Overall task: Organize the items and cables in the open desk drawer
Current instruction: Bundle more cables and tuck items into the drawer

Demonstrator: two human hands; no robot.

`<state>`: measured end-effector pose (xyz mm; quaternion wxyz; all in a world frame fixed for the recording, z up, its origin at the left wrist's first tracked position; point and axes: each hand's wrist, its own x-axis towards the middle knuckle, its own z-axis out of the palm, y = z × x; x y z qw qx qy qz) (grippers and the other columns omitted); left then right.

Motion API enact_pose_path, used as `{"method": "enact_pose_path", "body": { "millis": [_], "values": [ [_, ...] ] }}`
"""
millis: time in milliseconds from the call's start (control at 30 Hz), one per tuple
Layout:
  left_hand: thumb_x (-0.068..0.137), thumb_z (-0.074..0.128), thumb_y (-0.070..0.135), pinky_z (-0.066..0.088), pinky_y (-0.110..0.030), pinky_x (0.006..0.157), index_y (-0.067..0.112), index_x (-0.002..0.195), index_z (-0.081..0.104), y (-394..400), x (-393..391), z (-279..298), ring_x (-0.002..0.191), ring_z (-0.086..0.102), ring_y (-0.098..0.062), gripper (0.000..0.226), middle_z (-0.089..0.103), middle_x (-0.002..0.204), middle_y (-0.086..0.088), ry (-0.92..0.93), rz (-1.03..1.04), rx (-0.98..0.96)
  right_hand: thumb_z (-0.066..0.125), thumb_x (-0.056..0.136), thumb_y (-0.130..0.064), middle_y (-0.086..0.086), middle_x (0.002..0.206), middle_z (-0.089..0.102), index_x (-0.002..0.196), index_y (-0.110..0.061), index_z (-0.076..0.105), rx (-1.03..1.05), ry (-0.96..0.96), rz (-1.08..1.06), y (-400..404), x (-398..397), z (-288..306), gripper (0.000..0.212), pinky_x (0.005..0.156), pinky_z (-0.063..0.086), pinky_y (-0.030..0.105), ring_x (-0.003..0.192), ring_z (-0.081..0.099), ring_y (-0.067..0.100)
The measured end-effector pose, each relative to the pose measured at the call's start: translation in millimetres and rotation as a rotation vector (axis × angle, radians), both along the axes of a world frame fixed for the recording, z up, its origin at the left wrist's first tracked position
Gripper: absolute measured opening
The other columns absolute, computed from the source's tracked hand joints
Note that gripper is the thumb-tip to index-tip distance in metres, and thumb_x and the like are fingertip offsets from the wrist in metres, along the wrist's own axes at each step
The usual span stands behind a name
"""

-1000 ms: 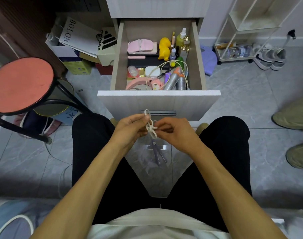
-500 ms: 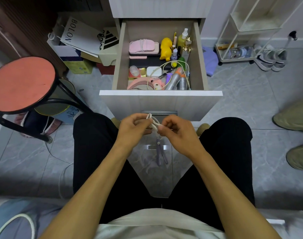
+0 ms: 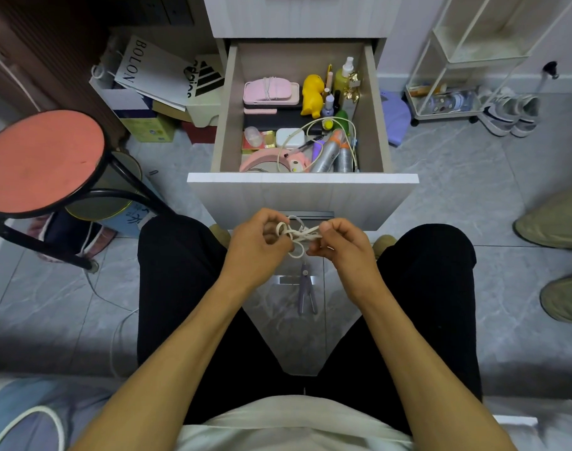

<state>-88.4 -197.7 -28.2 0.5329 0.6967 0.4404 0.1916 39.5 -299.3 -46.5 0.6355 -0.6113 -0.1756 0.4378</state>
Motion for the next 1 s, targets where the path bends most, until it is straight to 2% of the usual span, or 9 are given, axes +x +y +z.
{"method": "enact_pose_path", "body": {
  "millis": [167, 267, 433, 500, 633, 700, 833, 933, 1000],
  "values": [
    [0.086, 0.063, -0.004, 0.06, -0.03, 0.063, 0.011, 0.089, 0.064, 4, -3, -2, 0.066, 0.072, -0.017, 0.015, 0.073, 0.072, 0.0, -0.096, 0.196, -0.201, 0.054, 0.097, -0.015, 0.005, 0.067, 0.057, 0.082, -0.005, 0.06, -0.093, -0.089, 0.131, 4, 3, 3, 0.02, 0.07, 0.055, 0.03, 0.067, 0.056, 0.015],
    [0.086, 0.064, -0.003, 0.06, -0.032, 0.065, 0.01, 0.092, 0.064, 2, -6, -8, 0.068, 0.073, -0.018, 0.015, 0.074, 0.075, -0.003, -0.069, 0.204, -0.196, 0.062, 0.091, -0.032, -0.003, 0.064, 0.049, 0.07, -0.013, 0.052, -0.262, -0.542, 0.286, 9, 2, 1, 0.031, 0.059, 0.042, 0.018, 0.058, 0.045, 0.006],
    [0.082, 0.072, 0.004, 0.059, -0.027, 0.065, 0.012, 0.089, 0.065, 6, -3, -2, 0.066, 0.071, -0.017, 0.013, 0.072, 0.073, 0.0, 0.03, 0.073, -0.081, 0.056, 0.093, -0.042, -0.005, 0.078, 0.049, 0.075, -0.021, 0.056, -0.244, -1.061, 0.439, 19, 3, -4, 0.028, 0.064, 0.042, 0.028, 0.072, 0.045, 0.01],
    [0.081, 0.071, 0.001, 0.059, -0.027, 0.063, 0.011, 0.087, 0.064, 12, -1, 1, 0.063, 0.071, -0.017, 0.014, 0.071, 0.073, -0.005, 0.039, 0.093, -0.097, 0.059, 0.094, -0.032, -0.003, 0.079, 0.052, 0.077, -0.015, 0.061, -0.119, -1.05, 0.422, 19, 3, -2, 0.024, 0.066, 0.042, 0.027, 0.075, 0.046, 0.011],
    [0.083, 0.065, -0.005, 0.056, -0.022, 0.056, 0.009, 0.082, 0.063, 27, -7, 2, 0.056, 0.068, -0.01, 0.015, 0.067, 0.072, -0.008, -0.047, 0.307, -0.33, 0.065, 0.088, -0.01, 0.004, 0.081, 0.063, 0.077, -0.009, 0.068, 0.168, -0.556, 0.184, 9, 9, 12, 0.012, 0.072, 0.047, 0.024, 0.076, 0.058, 0.015],
    [0.084, 0.064, -0.006, 0.056, -0.022, 0.056, 0.009, 0.083, 0.063, 30, -7, 2, 0.057, 0.069, -0.009, 0.015, 0.067, 0.073, -0.008, -0.055, 0.302, -0.344, 0.065, 0.088, -0.012, 0.009, 0.074, 0.063, 0.07, -0.014, 0.069, 0.108, -0.431, 0.198, 7, 7, 17, 0.018, 0.07, 0.046, 0.031, 0.072, 0.056, 0.019],
    [0.084, 0.063, -0.007, 0.058, -0.024, 0.058, 0.006, 0.086, 0.063, 21, 0, 0, 0.059, 0.07, -0.012, 0.013, 0.069, 0.068, -0.004, -0.077, 0.236, -0.33, 0.065, 0.09, -0.038, 0.007, 0.052, 0.044, 0.056, -0.007, 0.049, -0.209, -0.597, 0.248, 13, 4, 19, 0.048, 0.054, 0.037, 0.025, 0.051, 0.039, 0.012],
    [0.083, 0.063, -0.008, 0.057, -0.022, 0.06, 0.008, 0.083, 0.062, 20, 1, -6, 0.057, 0.067, -0.007, 0.016, 0.067, 0.059, 0.003, -0.084, 0.186, -0.296, 0.06, 0.092, -0.045, -0.004, 0.051, 0.045, 0.058, -0.014, 0.05, -0.25, -0.863, 0.319, 21, 9, 13, 0.047, 0.056, 0.039, 0.026, 0.051, 0.039, 0.009],
    [0.082, 0.063, -0.008, 0.057, -0.021, 0.062, 0.01, 0.083, 0.062, 19, 1, -9, 0.061, 0.066, -0.008, 0.017, 0.067, 0.065, 0.0, -0.067, 0.142, -0.265, 0.058, 0.095, -0.038, -0.001, 0.055, 0.049, 0.061, -0.011, 0.055, -0.217, -0.89, 0.364, 23, 8, 13, 0.043, 0.059, 0.04, 0.028, 0.053, 0.042, 0.01]
  ]
}}
